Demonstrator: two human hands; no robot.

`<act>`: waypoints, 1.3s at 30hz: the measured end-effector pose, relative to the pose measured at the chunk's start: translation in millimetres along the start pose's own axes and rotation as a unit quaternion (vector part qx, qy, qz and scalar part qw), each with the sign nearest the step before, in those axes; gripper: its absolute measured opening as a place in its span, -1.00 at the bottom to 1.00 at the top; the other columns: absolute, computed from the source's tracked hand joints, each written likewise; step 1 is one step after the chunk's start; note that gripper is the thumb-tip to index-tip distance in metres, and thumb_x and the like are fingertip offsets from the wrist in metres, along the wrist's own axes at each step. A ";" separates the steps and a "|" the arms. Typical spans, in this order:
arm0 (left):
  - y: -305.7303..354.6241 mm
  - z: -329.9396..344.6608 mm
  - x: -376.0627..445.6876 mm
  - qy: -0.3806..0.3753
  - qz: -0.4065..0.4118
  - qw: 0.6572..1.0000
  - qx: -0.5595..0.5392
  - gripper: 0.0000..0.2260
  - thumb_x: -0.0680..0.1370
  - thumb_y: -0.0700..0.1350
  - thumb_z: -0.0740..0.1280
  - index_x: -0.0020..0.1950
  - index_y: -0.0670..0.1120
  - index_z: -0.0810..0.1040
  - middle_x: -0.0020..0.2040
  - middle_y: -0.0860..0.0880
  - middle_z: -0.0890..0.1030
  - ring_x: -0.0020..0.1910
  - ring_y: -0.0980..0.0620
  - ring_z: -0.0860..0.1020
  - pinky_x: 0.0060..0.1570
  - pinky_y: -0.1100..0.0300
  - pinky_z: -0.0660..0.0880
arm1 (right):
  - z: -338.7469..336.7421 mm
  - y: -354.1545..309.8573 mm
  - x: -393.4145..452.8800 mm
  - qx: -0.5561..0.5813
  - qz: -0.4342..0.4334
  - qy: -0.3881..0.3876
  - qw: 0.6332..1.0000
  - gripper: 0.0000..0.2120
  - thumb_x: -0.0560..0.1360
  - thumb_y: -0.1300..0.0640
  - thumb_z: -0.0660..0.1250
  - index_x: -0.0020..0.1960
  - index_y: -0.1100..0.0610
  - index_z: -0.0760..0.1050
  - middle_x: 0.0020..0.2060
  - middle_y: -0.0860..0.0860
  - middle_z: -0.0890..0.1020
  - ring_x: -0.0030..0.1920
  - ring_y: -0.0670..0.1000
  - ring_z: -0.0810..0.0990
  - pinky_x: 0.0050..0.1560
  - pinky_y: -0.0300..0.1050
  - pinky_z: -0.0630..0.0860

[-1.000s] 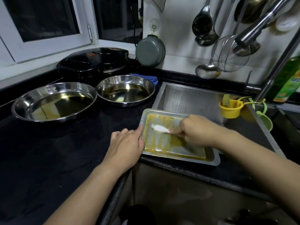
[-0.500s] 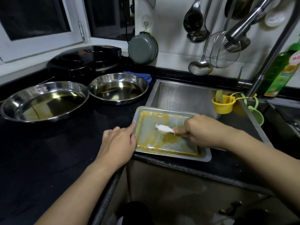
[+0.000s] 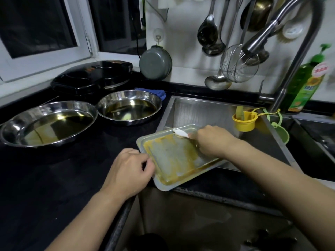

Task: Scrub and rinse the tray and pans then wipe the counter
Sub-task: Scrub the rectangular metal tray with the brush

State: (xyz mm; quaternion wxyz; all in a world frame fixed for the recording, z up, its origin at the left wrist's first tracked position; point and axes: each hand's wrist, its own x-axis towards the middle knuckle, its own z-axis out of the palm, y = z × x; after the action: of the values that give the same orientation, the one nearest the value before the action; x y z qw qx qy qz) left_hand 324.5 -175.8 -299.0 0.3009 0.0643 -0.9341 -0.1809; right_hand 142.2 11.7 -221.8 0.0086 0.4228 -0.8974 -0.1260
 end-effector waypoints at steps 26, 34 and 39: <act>-6.1 7.9 -4.6 -0.128 -0.015 0.991 -0.035 -0.65 0.61 0.28 0.20 0.21 0.22 0.70 0.33 0.30 0.54 0.33 0.36 0.38 0.36 0.42 0.24 | 2.1 -29.8 -11.0 0.179 -0.072 -0.003 0.981 -0.67 0.65 -0.02 0.16 0.36 -0.25 0.50 -0.17 -0.14 0.66 -0.31 -0.17 0.52 -0.33 -0.23 0.43; -5.4 7.1 -4.6 -0.137 -0.011 0.990 -0.039 -0.49 0.55 0.35 0.04 0.25 0.22 0.67 0.32 0.29 0.53 0.33 0.40 0.39 0.56 0.26 -0.04 | 7.2 11.1 20.4 0.266 0.160 0.082 0.947 -0.84 0.54 -0.03 0.32 -0.12 0.01 0.61 -0.12 0.04 0.66 -0.06 0.12 0.61 -0.10 -0.04 0.55; -7.2 8.8 -3.8 -0.133 -0.006 0.990 -0.042 -0.51 0.56 0.34 0.07 0.24 0.20 0.68 0.31 0.26 0.55 0.32 0.37 0.42 0.56 0.26 0.02 | -0.2 -20.6 19.3 0.389 0.129 0.012 0.912 -0.66 0.54 -0.14 0.40 -0.27 0.08 0.52 -0.35 -0.01 0.56 -0.34 0.01 0.51 -0.31 -0.13 0.43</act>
State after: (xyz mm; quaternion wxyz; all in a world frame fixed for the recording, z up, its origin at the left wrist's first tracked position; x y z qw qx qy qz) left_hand 322.4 -178.9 -310.4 0.1754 0.0327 -0.9570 -0.2289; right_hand 145.4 -15.6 -228.2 -0.1296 0.2743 -0.9220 0.2406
